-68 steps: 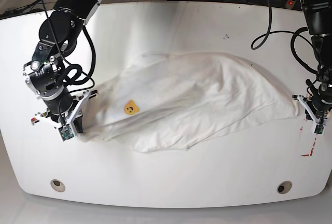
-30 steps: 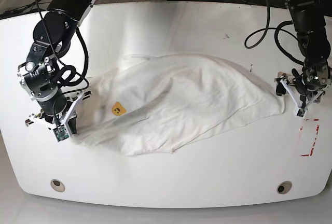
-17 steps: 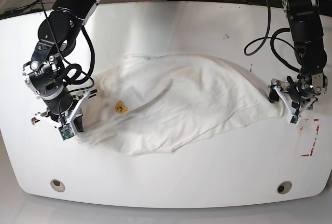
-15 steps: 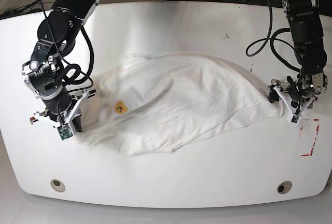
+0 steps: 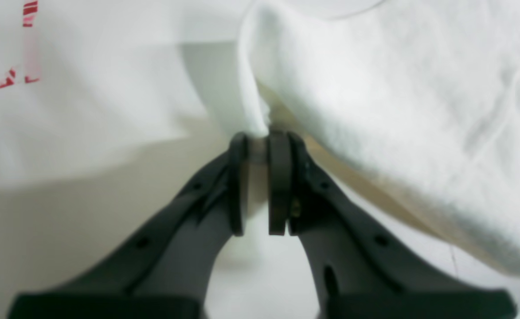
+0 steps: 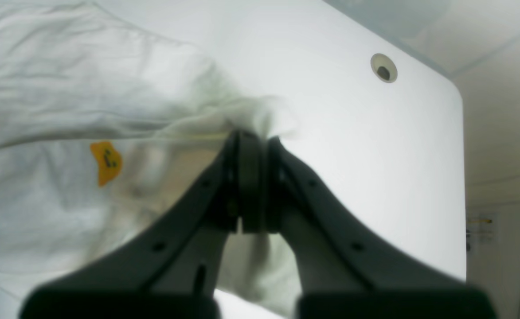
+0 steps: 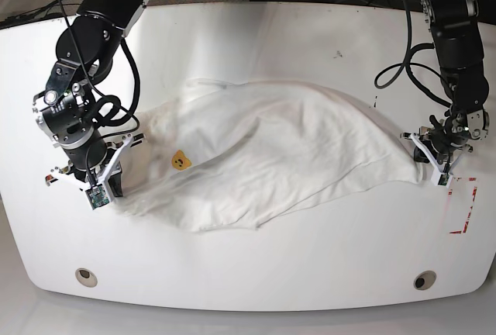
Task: Fold the T-shirt properly
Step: 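Hold the shirt edges with both grippers and adjust their spread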
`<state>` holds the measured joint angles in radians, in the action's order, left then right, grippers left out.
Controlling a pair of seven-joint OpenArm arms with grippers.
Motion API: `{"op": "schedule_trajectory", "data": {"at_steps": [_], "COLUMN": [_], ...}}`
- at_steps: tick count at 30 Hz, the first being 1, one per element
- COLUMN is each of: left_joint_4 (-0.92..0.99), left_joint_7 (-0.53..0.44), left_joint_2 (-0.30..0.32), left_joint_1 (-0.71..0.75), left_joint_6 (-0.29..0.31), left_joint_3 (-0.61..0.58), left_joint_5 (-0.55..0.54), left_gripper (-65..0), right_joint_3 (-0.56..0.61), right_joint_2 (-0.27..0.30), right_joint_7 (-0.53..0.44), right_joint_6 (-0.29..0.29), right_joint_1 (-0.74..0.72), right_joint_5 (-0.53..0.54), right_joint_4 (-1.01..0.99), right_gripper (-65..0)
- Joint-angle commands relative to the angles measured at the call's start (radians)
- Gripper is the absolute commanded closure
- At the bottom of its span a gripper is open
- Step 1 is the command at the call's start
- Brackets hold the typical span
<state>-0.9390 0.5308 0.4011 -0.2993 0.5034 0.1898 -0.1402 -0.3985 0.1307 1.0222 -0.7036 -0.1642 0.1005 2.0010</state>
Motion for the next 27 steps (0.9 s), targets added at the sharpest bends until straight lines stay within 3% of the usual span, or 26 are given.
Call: {"op": "schedule_trajectory", "data": {"at_steps": [1,10,17,27], "left_joint_4": [-0.061,-0.269,-0.401,-0.487], "left_joint_7": [0.027,0.142,0.248,0.368], "left_joint_2": [0.019,0.120,0.183,0.184], "left_joint_1": [-0.008,-0.048,-0.128,-0.143], "left_joint_6": [-0.005,-0.005,0.001,0.002], "left_joint_3": [0.006,0.007,0.009,0.003], "left_joint_5": [0.020,0.020,0.020,0.014], "left_gripper": [-5.7,-5.7,-5.7,-7.6], "right_joint_3": [-0.003,-0.003,-0.001,-0.001], "right_joint_2": [0.017,0.067,0.070,0.060], "right_joint_7": [-0.029,-0.029,-0.023,-0.023], "right_joint_6": [0.005,0.005,0.005,0.005], "right_joint_1": [-0.024,-0.071,-0.136,-0.102], "right_joint_5": [0.008,0.008,0.000,0.005], "right_joint_4": [0.014,0.016,0.016,0.016], "right_gripper": [0.0,0.0,0.0,0.0]}}
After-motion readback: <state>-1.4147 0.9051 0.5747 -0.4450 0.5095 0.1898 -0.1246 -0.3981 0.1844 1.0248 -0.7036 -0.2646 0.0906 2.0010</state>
